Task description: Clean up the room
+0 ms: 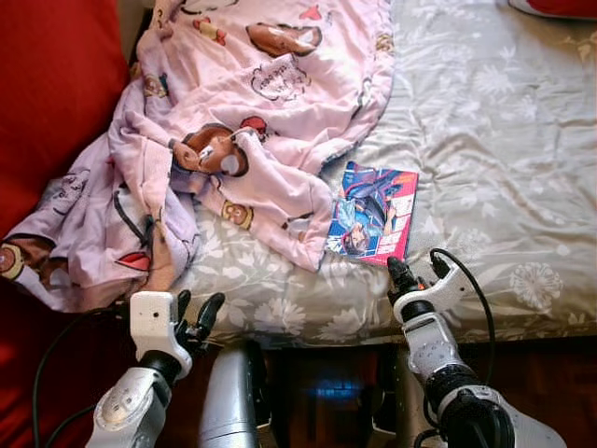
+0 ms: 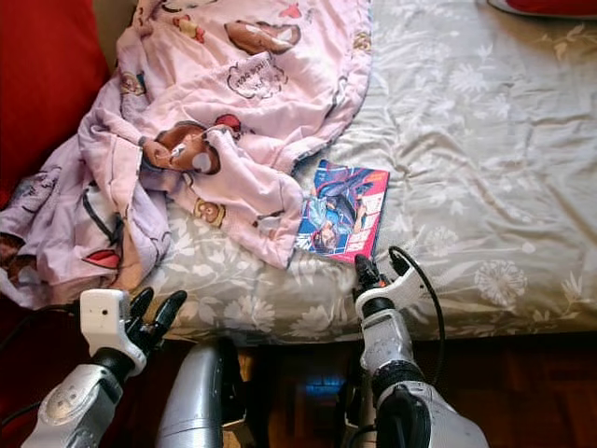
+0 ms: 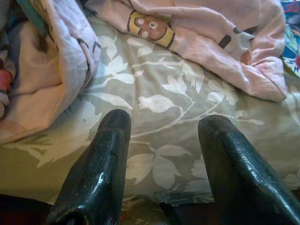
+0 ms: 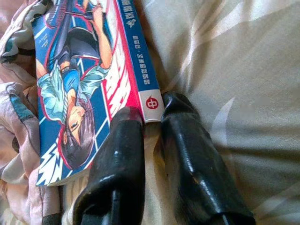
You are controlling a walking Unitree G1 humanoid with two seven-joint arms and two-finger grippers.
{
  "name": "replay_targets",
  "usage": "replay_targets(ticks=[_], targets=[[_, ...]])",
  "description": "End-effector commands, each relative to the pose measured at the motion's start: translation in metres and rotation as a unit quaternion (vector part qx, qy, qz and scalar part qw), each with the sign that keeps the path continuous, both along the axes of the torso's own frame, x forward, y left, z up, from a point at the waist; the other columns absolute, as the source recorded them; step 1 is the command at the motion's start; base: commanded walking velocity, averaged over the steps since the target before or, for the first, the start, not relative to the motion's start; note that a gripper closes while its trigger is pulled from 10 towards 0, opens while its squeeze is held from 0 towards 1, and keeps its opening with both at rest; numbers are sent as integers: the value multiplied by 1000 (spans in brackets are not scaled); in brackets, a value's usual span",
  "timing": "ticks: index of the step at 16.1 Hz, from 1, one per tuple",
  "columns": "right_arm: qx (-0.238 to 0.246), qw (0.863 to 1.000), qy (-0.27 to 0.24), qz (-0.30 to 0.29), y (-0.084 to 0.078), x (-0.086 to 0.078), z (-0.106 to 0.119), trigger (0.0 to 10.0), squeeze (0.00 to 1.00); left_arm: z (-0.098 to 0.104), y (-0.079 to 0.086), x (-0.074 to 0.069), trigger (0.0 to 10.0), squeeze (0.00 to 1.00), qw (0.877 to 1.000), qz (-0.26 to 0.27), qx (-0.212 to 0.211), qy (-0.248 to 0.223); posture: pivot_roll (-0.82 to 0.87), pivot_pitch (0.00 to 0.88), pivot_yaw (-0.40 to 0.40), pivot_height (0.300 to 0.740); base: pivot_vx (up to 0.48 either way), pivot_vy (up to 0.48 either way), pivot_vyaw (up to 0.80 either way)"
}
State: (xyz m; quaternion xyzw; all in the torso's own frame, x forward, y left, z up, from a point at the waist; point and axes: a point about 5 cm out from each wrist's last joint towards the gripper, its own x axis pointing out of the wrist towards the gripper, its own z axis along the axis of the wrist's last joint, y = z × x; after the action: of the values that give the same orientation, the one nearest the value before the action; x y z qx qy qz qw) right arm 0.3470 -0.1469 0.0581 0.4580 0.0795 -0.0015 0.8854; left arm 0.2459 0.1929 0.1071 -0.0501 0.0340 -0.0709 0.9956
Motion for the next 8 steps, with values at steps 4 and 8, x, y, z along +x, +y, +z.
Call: replay_targets(ticks=[4, 8], targets=[[-40, 998, -56, -6, -4, 8, 18, 0, 0, -11, -1, 11, 10000, 0, 1000, 10, -7, 3, 162, 238, 65, 587, 0, 0, 0], [-68, 993, -78, -58, -24, -12, 6, 0, 0, -16, -4, 24, 10000, 0, 1000, 14, -14, -6, 117, 181, 41, 587, 0, 0, 0]])
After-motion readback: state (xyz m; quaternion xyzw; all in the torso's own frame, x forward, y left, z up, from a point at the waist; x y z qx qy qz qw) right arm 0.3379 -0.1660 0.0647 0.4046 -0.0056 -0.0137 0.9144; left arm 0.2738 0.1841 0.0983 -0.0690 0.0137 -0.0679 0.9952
